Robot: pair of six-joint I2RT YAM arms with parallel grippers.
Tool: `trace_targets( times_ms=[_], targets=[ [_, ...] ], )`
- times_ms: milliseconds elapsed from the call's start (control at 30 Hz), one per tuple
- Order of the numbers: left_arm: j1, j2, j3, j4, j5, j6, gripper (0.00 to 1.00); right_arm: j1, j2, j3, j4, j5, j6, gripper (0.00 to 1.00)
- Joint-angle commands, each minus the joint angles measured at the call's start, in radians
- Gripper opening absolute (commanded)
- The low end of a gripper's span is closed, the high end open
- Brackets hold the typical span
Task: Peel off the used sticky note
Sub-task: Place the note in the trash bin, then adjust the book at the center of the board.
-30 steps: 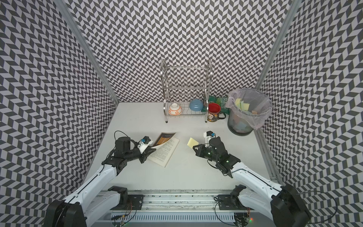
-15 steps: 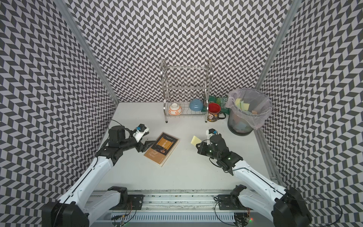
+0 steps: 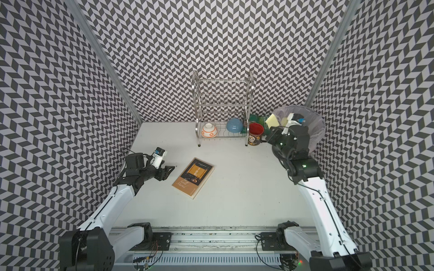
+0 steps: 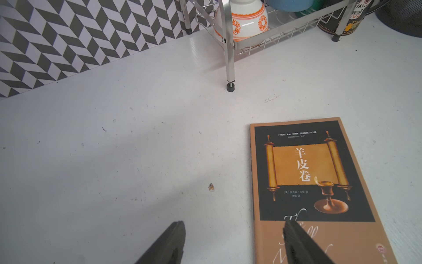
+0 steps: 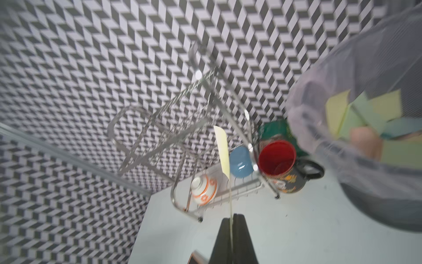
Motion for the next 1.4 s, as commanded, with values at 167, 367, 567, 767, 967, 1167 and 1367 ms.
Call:
trace_targets(
  times_ms=[167, 367, 567, 767, 967, 1167, 1367],
  targets=[
    [-0.001, 0.029, -0.025, 0.002, -0.02, 0.003, 0.71, -0.189, 0.274, 0.247, -0.043, 0.121, -0.083, 0.0],
    [-0.001, 0.013, -0.028, 0.006, -0.018, -0.003, 0.71, -0.239, 0.469, 0.376, -0.062, 0.141, -0.079, 0.02],
    [-0.001, 0.02, -0.027, 0.008, -0.042, 0.004, 0.72, -0.243, 0.603, 0.54, -0.133, 0.124, -0.105, 0.48],
    [-0.001, 0.051, -0.034, 0.029, -0.075, 0.003, 0.71, -0.242, 0.585, 0.607, -0.158, 0.088, -0.129, 0.66],
    [-0.013, 0.136, -0.04, 0.104, -0.227, 0.015, 0.67, -0.209, 0.438, 0.515, -0.137, -0.042, -0.123, 0.67],
    [-0.077, 0.281, -0.015, 0.104, -0.366, 0.03, 0.61, -0.025, 0.202, 0.249, -0.057, 0.005, -0.127, 0.68],
    [-0.184, 0.339, -0.042, 0.135, -0.485, 0.038, 0.63, -0.011, 0.031, 0.04, 0.035, -0.068, -0.079, 0.68]
  ],
)
